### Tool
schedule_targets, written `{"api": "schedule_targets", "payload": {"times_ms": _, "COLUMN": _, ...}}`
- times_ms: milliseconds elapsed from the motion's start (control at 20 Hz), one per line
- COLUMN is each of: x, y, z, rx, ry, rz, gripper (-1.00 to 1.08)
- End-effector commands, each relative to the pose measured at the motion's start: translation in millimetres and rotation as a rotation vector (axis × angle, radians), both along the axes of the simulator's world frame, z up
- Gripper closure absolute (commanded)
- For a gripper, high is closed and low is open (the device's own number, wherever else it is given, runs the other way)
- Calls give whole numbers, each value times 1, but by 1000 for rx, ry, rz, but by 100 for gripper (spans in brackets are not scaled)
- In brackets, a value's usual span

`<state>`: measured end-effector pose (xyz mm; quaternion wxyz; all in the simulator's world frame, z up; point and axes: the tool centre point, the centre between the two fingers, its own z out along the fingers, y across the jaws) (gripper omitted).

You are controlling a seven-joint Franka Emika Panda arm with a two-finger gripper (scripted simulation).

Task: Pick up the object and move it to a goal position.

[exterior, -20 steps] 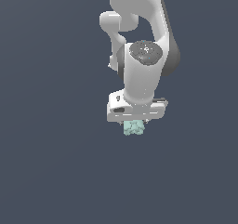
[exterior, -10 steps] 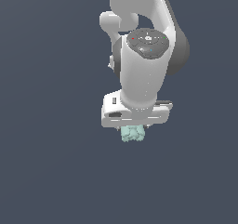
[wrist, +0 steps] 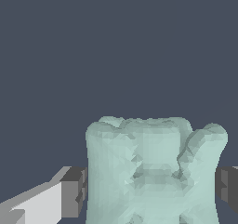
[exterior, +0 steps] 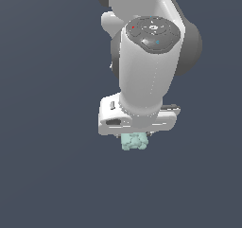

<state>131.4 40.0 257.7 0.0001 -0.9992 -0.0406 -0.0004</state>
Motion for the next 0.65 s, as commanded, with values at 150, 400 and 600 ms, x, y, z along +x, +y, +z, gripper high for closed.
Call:
{"api": "schedule_targets", "payload": {"times_ms": 150, "x": 9, "y": -2, "z": 8, "rx": 0, "ry": 0, "rz": 0, "gripper": 108}}
{"api": "schedule_targets", "payload": {"times_ms": 400, "x": 13, "y": -2, "z": 11, "rx": 0, "ry": 1, "rz": 0, "gripper": 108}}
{"api": "schedule_targets", "payload": {"times_ms": 600, "x": 14, "y": -3, "z": 11, "rx": 0, "ry": 1, "rz": 0, "gripper": 108}}
